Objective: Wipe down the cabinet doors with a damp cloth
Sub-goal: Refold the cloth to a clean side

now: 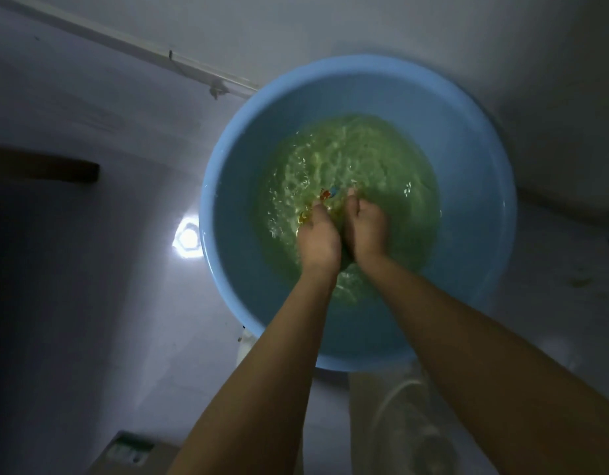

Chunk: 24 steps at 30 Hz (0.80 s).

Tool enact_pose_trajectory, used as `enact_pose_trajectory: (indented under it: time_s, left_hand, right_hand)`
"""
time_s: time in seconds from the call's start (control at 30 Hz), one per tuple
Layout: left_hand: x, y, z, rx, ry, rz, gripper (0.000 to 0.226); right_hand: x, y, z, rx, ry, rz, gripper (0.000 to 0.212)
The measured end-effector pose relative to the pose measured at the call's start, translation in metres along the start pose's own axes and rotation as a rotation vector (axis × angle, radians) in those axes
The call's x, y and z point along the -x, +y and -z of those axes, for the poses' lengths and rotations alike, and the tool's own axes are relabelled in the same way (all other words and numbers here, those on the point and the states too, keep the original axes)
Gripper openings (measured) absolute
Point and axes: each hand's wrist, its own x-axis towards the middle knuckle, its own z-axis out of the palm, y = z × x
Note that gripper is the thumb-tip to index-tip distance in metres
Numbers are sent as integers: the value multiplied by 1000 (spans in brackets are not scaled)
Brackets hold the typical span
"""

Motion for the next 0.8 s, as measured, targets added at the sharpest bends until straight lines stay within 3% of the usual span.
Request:
enact_pose_trajectory:
  time_s: [0.07, 0.17, 0.23, 0.37, 0.43, 0.53, 0.63, 0.8]
  left_hand:
    - [-3, 0, 6, 0, 66, -106, 30]
    - [-16, 0, 19, -106, 104, -135, 20]
    - [-20, 0, 21, -159, 66, -81, 30]
    - [-19, -3, 9, -139, -46, 31, 63]
    - [-15, 4, 14, -96, -101, 52, 53]
    - [-12, 13, 21, -32, -184, 61, 42]
    - [-7, 17, 15, -106, -135, -24, 45]
    - [-4, 16, 12, -94, -28, 58, 52]
  right_hand:
    - [-11, 8, 8, -28, 159, -110, 56]
    - [-13, 21, 19, 8, 320, -125, 45]
    - [0, 24, 10, 53, 258, -150, 34]
    - [40, -6, -9, -300, -96, -205, 21]
    - [58, -24, -5, -349, -111, -139, 29]
    - [70, -37, 1, -388, -9, -55, 29]
    - [51, -35, -3, -319, 114, 19, 47]
    - [10, -27, -7, -56, -103, 85, 55]
